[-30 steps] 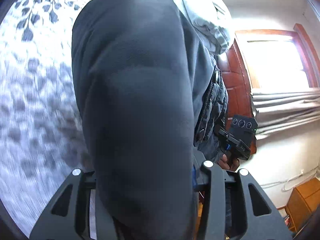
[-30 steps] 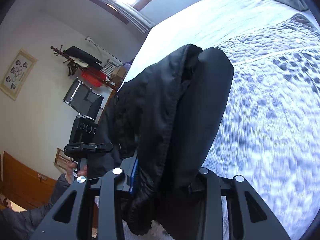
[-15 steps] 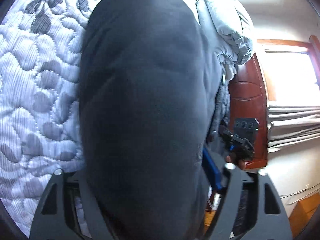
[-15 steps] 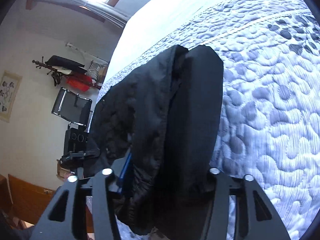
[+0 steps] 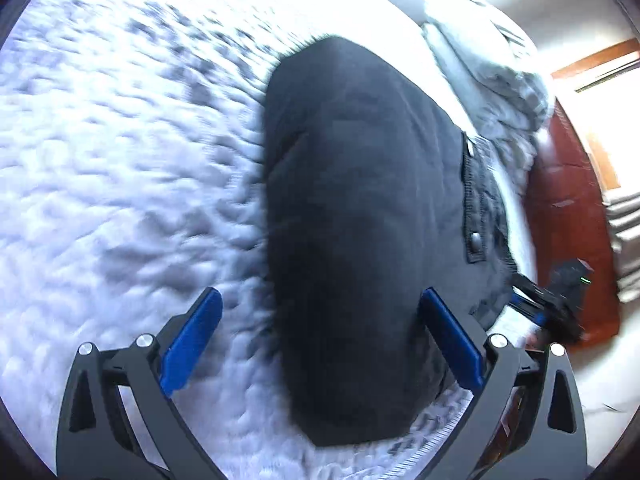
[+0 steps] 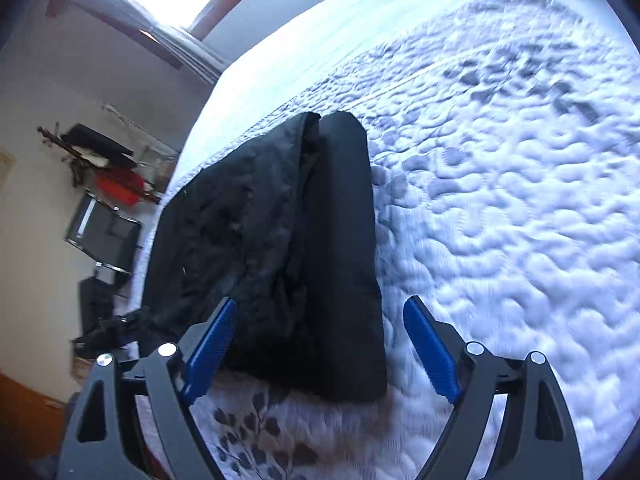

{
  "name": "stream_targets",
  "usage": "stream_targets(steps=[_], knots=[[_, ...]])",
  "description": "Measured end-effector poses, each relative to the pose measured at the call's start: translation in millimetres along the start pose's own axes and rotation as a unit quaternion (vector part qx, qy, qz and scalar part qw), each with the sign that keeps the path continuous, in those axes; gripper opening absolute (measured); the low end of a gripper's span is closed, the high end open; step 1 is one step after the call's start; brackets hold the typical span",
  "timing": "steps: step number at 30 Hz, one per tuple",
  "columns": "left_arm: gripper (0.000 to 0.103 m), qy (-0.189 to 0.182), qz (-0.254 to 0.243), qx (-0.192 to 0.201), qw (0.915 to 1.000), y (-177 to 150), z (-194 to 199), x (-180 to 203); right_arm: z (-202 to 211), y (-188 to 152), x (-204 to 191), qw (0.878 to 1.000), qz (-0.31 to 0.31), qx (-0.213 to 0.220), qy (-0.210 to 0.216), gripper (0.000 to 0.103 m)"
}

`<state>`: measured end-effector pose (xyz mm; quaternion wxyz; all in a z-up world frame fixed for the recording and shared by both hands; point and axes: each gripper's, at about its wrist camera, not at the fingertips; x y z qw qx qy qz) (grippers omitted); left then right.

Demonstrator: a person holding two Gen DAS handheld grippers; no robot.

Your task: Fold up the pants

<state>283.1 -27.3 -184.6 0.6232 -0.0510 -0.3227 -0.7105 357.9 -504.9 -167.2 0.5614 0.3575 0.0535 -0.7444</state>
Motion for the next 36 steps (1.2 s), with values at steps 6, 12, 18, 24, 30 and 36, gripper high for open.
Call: stream_targets(steps=[6,12,18,24,30,36], knots=[[0.100,0.112,-0.052,0.005,0.9924,-21,38,44,33,-41,-35,0.992,0.041,0.045,-0.109,0.086],[0.100,0.146,-0.077,0.029,0.9858,-44,66,89,61,-75,-72,0.984,0.055,0.075,-0.155,0.086],[0.100,0.181,-0.095,0.065,0.9767,-62,101,125,81,-105,-101,0.980,0.069,0.087,-0.163,0.088],[0.100,0.199,-0.119,0.083,0.9692,-76,128,150,104,-122,-123,0.972,0.088,0.106,-0.192,0.088],[0.100,0.245,-0.137,0.100,0.9545,-83,149,172,131,-134,-142,0.966,0.099,0.129,-0.202,0.088],[0.100,0.243,-0.147,0.126,0.9506,-91,170,189,151,-142,-158,0.960,0.111,0.152,-0.208,0.088]])
Point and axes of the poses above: each gripper's, at about its wrist camera, not at the fingertips, and z roughly against the way its jaws point, x to its right, y to its top, and after that the axes turned 10 degrees about -z, right-handed
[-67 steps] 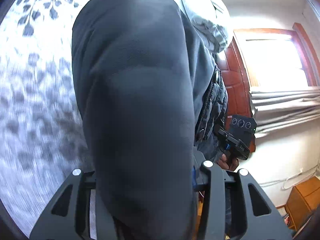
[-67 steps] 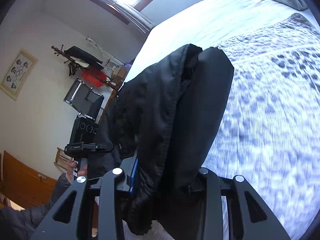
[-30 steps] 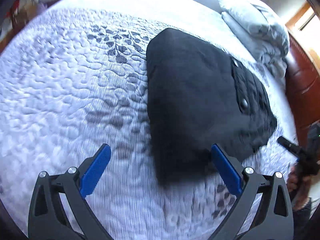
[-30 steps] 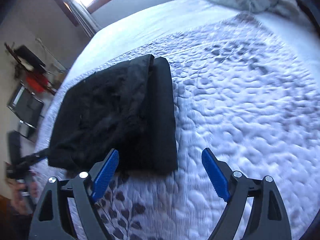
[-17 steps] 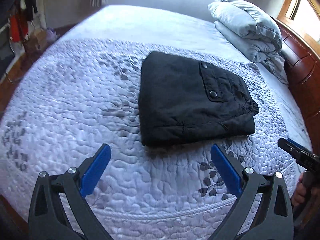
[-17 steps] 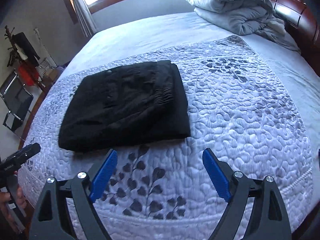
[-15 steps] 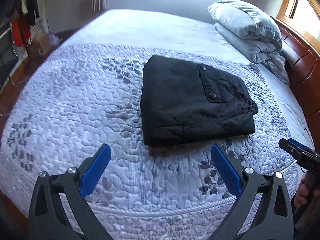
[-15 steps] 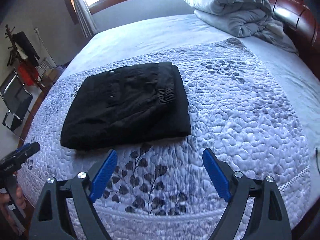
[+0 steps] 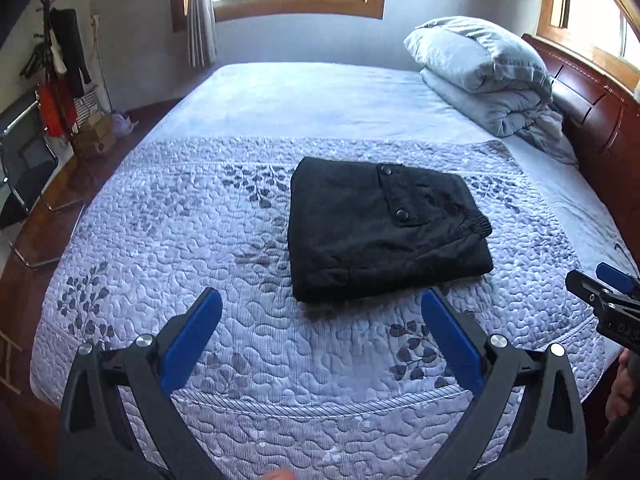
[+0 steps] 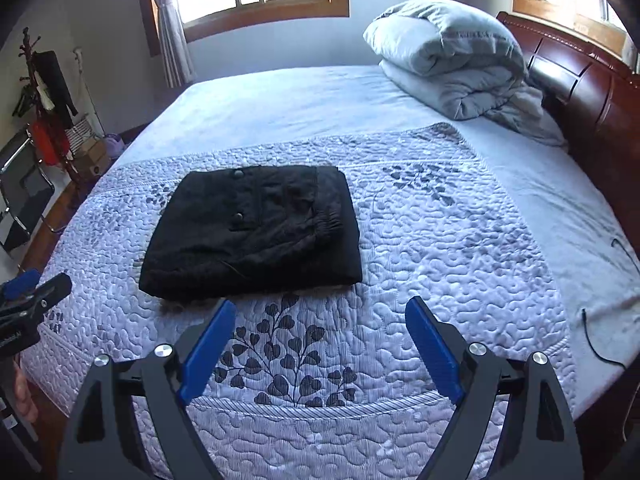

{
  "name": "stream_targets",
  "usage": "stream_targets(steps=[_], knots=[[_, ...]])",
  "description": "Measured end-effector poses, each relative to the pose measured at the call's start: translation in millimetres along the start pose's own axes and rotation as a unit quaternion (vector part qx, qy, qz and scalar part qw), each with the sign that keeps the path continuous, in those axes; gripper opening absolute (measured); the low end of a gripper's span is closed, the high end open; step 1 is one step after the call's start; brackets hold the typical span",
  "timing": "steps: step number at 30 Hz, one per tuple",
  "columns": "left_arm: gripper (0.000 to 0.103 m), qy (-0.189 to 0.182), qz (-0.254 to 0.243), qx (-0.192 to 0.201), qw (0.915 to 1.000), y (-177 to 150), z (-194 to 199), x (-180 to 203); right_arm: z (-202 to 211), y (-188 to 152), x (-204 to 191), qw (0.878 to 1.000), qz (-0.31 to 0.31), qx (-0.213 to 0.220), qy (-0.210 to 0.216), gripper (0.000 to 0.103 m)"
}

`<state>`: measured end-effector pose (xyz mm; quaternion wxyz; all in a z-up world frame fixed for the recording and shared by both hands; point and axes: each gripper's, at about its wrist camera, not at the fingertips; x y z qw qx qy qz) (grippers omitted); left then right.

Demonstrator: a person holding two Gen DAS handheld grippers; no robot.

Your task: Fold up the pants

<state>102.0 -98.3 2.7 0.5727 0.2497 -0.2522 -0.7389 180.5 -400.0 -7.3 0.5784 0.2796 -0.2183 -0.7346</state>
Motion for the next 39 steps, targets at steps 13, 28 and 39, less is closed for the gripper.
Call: stream_targets(steps=[13,28,39], knots=[[0.100,-0.010,0.004,0.018,0.9998,3,15,5,19,3,-7,1.000,0.006,0.025,-0.007,0.089],[0.100,0.011,-0.004,-0.002,0.9999,1,0,9,9,1,-8,1.000,0.008,0.017,-0.015,0.089],[0.100,0.011,-0.006,-0.006,0.9999,-1,-3,10,4,-1,-6,1.000,0.007,0.010,-0.013,0.089]])
Point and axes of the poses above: each gripper's, at about its wrist camera, not at the fingertips, and z roughly against the way its jaws point, x to its right, y to its top, and after that the axes turned 10 degrees about -z, right-handed
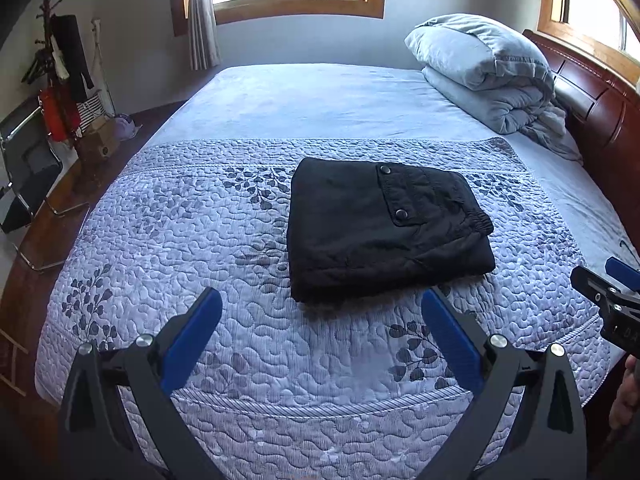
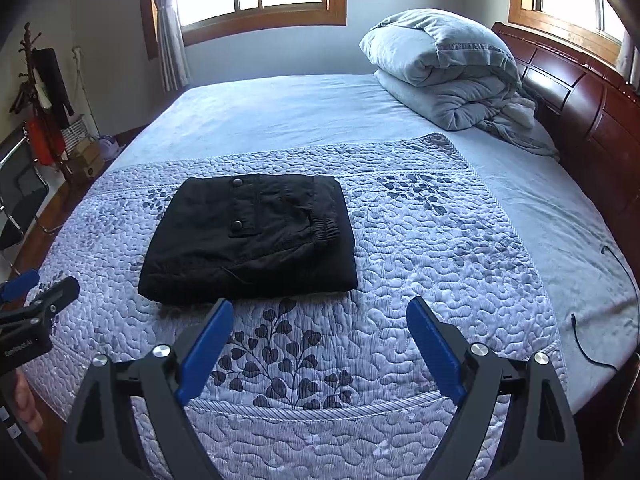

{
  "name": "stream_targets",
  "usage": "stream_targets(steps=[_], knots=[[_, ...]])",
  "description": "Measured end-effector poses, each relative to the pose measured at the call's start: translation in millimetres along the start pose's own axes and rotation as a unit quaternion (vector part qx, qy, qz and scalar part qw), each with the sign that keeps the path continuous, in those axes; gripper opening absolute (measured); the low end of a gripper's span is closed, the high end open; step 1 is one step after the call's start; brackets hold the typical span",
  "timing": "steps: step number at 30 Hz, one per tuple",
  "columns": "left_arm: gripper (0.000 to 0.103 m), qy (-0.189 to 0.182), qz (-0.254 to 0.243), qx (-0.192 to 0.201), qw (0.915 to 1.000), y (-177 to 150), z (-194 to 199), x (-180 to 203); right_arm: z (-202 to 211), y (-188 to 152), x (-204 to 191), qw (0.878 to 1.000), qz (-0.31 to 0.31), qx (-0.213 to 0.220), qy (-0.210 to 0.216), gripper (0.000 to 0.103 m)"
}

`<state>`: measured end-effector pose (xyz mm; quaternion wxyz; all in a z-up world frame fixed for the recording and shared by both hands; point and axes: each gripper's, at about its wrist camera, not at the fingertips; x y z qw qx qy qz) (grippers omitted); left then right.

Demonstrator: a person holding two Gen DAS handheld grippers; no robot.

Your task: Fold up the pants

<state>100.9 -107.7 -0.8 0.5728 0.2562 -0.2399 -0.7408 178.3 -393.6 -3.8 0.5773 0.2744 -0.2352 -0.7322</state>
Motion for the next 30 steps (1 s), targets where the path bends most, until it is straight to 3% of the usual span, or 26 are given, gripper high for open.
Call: stream_targets(steps=[30], knots=[[0.100,0.010,-0.011,-0.004,0.9999,0.4,1.3,4.0,0.0,-0.4,0.6,1.000,-0.001,-0.002,0.002,0.089]])
Point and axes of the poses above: each gripper's, at about its wrist camera, not at the fingertips, and z roughly against the way its jaws point, x to its right, y to its top, and after that the axes turned 10 degrees about -z, right-handed
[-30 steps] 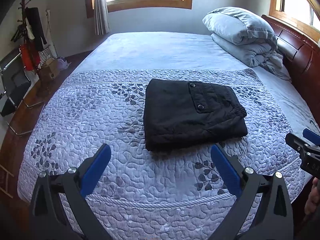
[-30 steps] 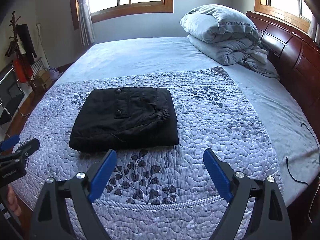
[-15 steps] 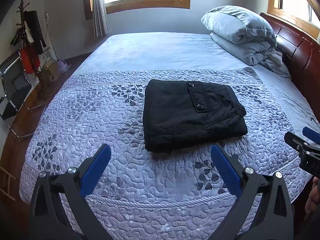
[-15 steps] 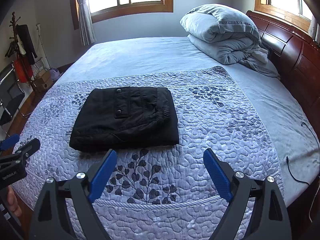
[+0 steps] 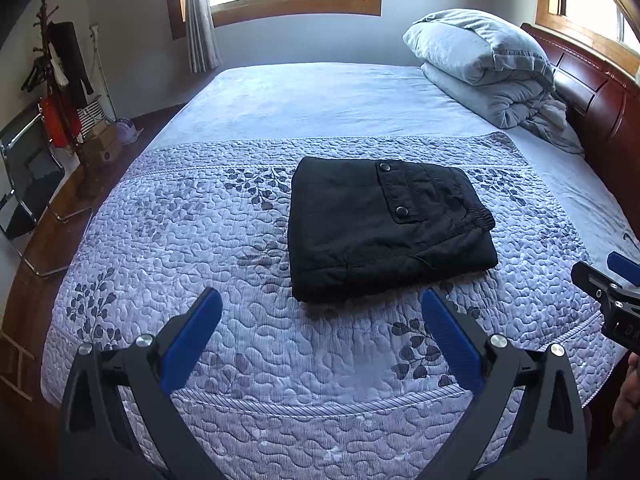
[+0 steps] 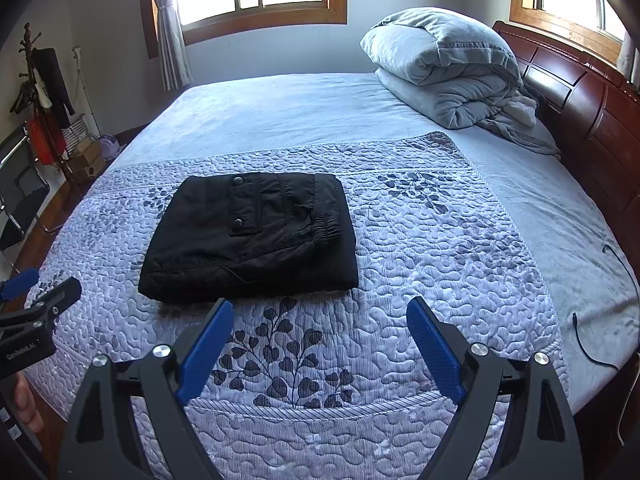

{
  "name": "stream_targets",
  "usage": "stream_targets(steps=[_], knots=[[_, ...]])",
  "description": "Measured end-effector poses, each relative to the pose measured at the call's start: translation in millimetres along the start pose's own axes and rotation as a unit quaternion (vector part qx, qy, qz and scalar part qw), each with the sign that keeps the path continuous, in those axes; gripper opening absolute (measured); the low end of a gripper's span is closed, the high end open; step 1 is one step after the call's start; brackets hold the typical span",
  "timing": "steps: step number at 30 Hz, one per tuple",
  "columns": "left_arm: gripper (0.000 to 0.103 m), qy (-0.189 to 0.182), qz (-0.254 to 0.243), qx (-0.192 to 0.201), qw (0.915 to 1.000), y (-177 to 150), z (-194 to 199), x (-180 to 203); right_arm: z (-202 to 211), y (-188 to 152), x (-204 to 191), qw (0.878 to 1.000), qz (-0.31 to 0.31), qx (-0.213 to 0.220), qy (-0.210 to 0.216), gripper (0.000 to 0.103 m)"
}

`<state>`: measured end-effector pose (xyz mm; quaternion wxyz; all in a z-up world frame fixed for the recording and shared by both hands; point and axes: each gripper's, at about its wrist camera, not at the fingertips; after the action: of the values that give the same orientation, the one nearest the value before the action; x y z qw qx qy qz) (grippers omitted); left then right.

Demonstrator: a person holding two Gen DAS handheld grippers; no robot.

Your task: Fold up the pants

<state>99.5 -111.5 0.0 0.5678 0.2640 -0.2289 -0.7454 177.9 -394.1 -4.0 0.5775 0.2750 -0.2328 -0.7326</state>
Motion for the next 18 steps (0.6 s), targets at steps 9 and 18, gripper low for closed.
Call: stream_targets(steps=[9,18], knots=[[0.100,0.002,0.000,-0.002,1.0000,-1.7,-0.2,0.0,-2.1,0.9,0.2,1.000,0.002,0.000,0.000,0.089],[0.100,0.003,-0.002,-0.002,1.0000,-1.5,-0.4,-0.3,-1.9,0.4,-0.3,1.000,0.001,0.000,0.000,0.089]])
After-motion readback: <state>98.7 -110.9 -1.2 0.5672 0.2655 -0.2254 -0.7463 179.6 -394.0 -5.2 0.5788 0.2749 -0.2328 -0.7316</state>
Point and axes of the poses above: each gripper's, at about its wrist camera, not at the fingertips, and z roughly against the way its jaws point, x to its right, y to its top, and after that the axes turned 10 degrees about -z, right-handed
